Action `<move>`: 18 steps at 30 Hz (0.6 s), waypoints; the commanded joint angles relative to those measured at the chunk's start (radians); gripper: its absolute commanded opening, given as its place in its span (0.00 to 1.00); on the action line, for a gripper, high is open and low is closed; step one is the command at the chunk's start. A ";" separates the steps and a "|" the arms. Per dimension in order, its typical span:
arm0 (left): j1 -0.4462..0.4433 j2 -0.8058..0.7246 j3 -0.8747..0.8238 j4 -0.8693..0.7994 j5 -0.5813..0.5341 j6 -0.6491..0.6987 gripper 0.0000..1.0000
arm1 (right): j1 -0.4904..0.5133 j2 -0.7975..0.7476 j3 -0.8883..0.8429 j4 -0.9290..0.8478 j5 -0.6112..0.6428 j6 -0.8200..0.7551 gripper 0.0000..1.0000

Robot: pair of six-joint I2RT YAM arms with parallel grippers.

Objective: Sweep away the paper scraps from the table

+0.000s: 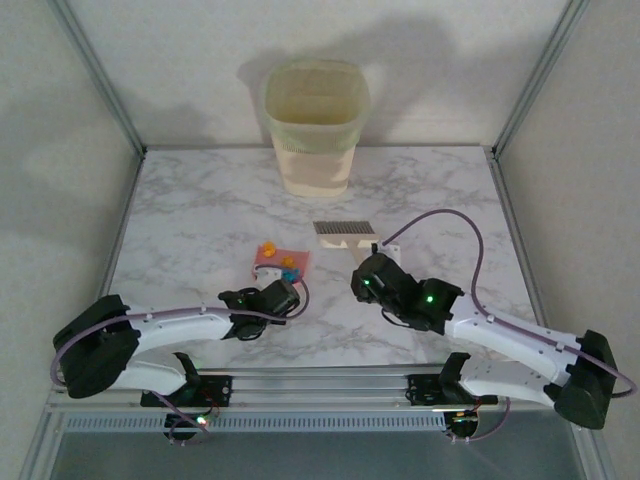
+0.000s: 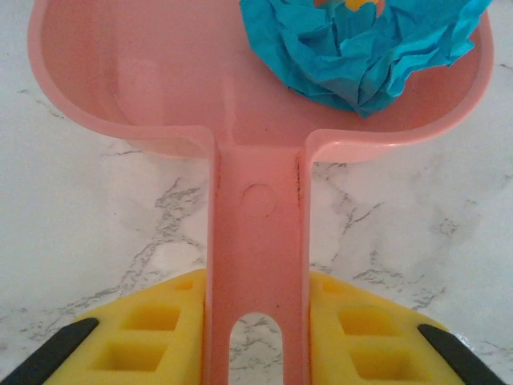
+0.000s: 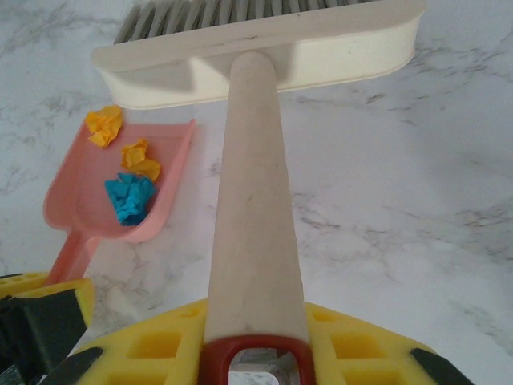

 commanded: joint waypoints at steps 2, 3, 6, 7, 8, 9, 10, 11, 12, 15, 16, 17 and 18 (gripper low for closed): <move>-0.020 -0.044 -0.045 0.043 -0.091 0.015 0.00 | 0.006 -0.076 -0.035 -0.030 0.099 0.019 0.00; -0.022 -0.053 -0.046 0.046 -0.094 0.016 0.00 | 0.006 -0.088 -0.040 -0.035 0.107 0.020 0.00; -0.043 -0.089 -0.048 0.050 -0.130 0.015 0.00 | 0.005 -0.123 -0.062 -0.057 0.146 0.030 0.00; -0.052 -0.104 -0.051 0.050 -0.143 0.014 0.00 | 0.006 -0.135 -0.073 -0.060 0.158 0.034 0.00; -0.058 -0.118 -0.052 0.051 -0.156 0.012 0.00 | 0.006 -0.147 -0.085 -0.064 0.174 0.039 0.00; -0.068 -0.131 -0.054 0.052 -0.167 0.011 0.00 | 0.006 -0.160 -0.098 -0.066 0.188 0.046 0.00; -0.080 -0.146 -0.056 0.054 -0.182 0.010 0.00 | 0.006 -0.173 -0.116 -0.066 0.210 0.051 0.00; -0.089 -0.160 -0.060 0.055 -0.195 0.009 0.00 | 0.006 -0.186 -0.135 -0.066 0.236 0.061 0.00; -0.100 -0.174 -0.062 0.056 -0.207 0.009 0.00 | 0.006 -0.200 -0.155 -0.065 0.265 0.071 0.00; -0.128 -0.211 -0.067 0.057 -0.239 0.007 0.00 | 0.005 -0.259 -0.257 -0.003 0.353 0.088 0.00; -0.138 -0.221 -0.066 0.056 -0.246 0.007 0.00 | 0.006 -0.276 -0.296 0.043 0.372 0.080 0.00; -0.147 -0.228 -0.064 0.056 -0.254 0.006 0.00 | 0.004 -0.291 -0.329 0.084 0.387 0.072 0.00; -0.155 -0.233 -0.060 0.055 -0.262 0.004 0.00 | 0.002 -0.299 -0.342 0.109 0.398 0.066 0.00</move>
